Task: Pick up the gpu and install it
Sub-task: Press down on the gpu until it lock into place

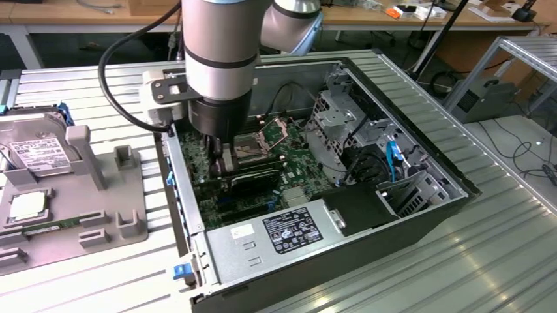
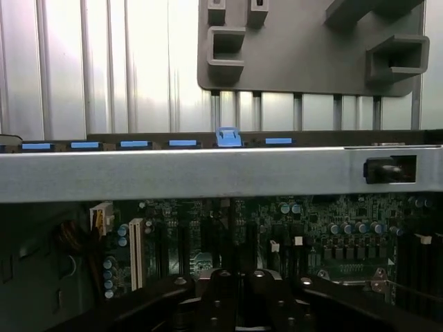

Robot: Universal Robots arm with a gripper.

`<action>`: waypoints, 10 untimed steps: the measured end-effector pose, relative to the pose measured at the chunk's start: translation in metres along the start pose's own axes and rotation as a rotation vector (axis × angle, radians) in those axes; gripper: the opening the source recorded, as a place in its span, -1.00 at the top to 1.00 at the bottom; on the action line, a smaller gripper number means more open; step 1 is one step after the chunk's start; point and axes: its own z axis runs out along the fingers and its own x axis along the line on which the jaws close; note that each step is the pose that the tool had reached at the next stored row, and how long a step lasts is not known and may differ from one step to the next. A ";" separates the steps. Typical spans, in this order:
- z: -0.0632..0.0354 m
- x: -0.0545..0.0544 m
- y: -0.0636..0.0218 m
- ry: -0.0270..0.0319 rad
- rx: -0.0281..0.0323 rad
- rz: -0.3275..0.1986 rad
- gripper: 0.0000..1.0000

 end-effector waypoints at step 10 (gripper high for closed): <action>0.0001 -0.006 0.0060 0.0019 0.0008 0.000 0.79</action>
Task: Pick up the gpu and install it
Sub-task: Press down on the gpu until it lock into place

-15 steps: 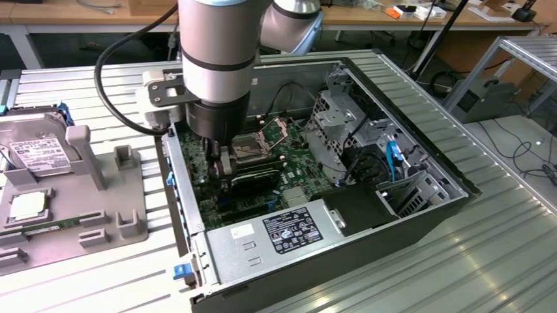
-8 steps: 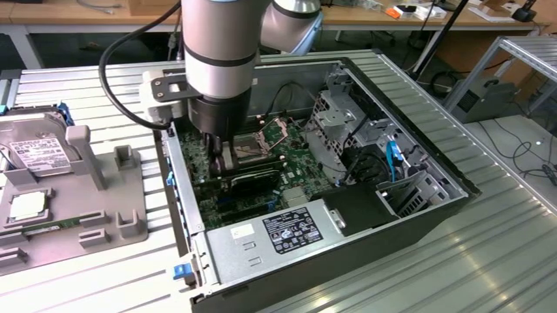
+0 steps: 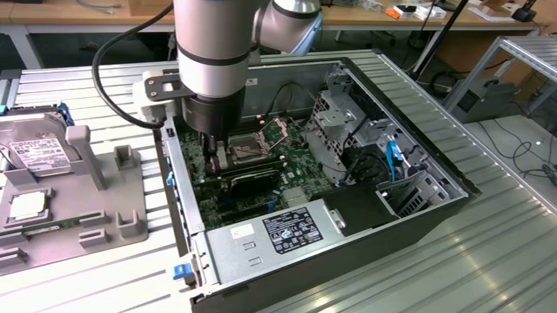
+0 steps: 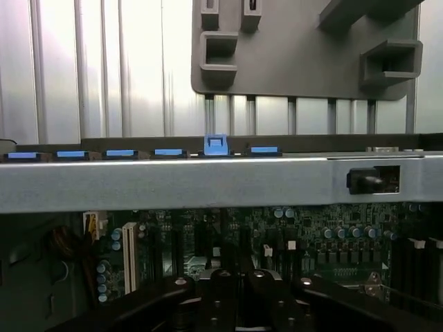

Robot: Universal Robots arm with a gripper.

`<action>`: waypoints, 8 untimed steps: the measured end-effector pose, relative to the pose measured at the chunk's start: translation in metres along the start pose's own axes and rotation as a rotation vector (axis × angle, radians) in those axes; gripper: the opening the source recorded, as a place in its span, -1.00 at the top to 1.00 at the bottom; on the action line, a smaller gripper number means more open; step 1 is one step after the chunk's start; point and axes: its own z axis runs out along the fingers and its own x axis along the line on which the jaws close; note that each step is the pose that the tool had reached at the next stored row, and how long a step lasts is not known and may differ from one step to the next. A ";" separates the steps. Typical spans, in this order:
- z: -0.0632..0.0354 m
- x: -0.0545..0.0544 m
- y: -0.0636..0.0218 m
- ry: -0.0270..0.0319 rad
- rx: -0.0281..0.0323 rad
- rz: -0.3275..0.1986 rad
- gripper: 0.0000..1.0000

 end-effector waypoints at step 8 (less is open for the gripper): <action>0.0000 0.000 0.0156 0.0000 0.0035 0.000 0.79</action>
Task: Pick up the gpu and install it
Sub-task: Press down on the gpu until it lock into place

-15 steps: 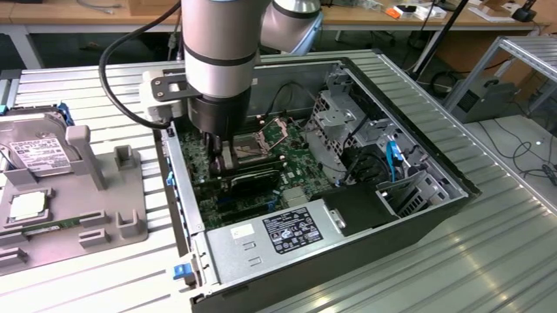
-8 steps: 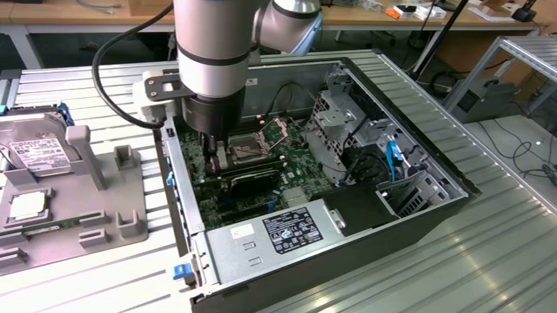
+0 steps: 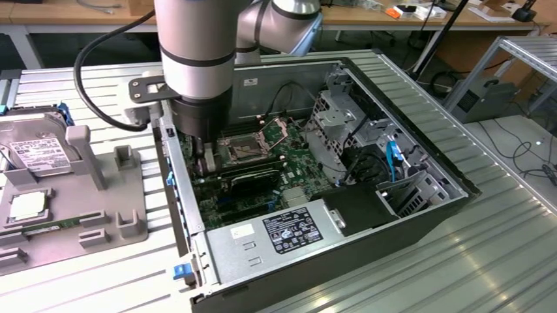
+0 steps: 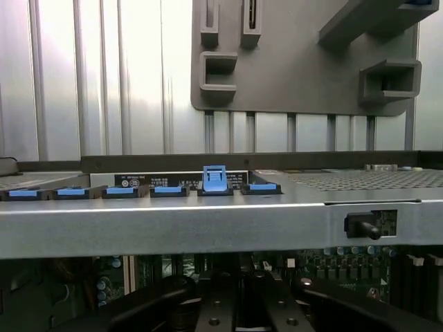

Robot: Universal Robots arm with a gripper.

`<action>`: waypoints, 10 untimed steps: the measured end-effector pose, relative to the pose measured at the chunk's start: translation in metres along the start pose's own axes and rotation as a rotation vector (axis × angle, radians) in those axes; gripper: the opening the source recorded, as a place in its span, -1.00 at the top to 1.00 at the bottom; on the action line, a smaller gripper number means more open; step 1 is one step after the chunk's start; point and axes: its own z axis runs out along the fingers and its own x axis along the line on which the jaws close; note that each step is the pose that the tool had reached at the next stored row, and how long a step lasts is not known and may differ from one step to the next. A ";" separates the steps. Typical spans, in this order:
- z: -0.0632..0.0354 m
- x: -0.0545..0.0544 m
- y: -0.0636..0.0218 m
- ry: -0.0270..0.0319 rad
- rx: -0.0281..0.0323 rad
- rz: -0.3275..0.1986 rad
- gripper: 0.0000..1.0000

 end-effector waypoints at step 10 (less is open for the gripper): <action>0.0000 0.000 0.0152 0.0000 0.0011 0.000 0.79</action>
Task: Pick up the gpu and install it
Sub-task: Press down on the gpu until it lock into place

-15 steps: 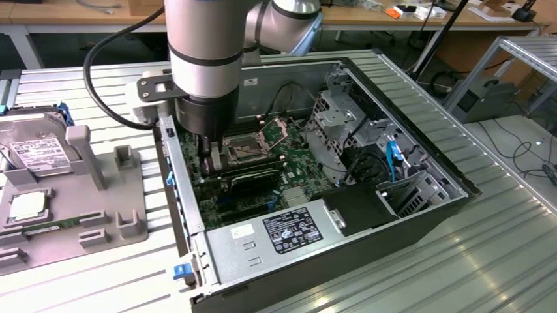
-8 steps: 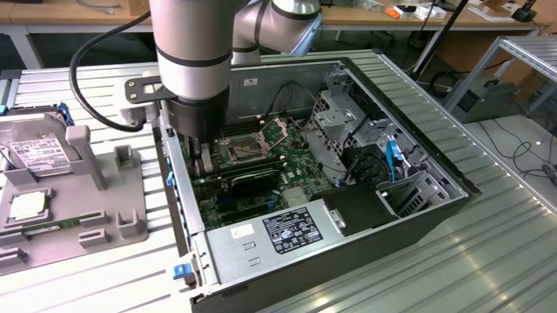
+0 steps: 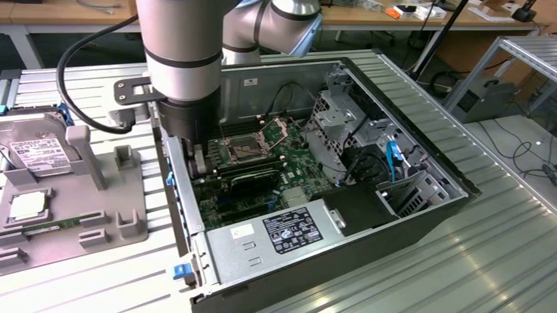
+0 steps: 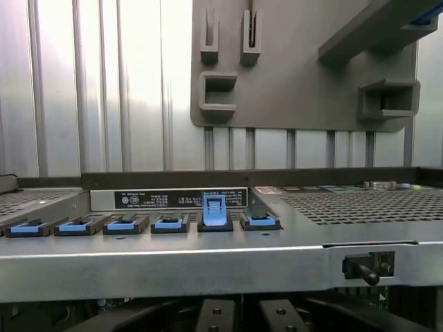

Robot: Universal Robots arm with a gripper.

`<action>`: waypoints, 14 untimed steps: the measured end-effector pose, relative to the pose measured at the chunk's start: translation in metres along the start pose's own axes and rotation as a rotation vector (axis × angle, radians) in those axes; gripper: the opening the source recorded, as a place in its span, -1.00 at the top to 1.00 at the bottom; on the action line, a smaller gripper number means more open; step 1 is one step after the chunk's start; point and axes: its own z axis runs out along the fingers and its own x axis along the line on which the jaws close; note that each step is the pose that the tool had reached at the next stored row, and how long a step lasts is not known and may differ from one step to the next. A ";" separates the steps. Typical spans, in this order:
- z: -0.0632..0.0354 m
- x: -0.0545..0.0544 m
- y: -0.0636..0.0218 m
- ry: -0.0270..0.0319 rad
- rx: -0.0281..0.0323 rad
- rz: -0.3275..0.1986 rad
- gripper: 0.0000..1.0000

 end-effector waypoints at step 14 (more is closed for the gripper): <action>0.0071 0.000 -0.0132 0.0001 -0.0012 0.000 0.79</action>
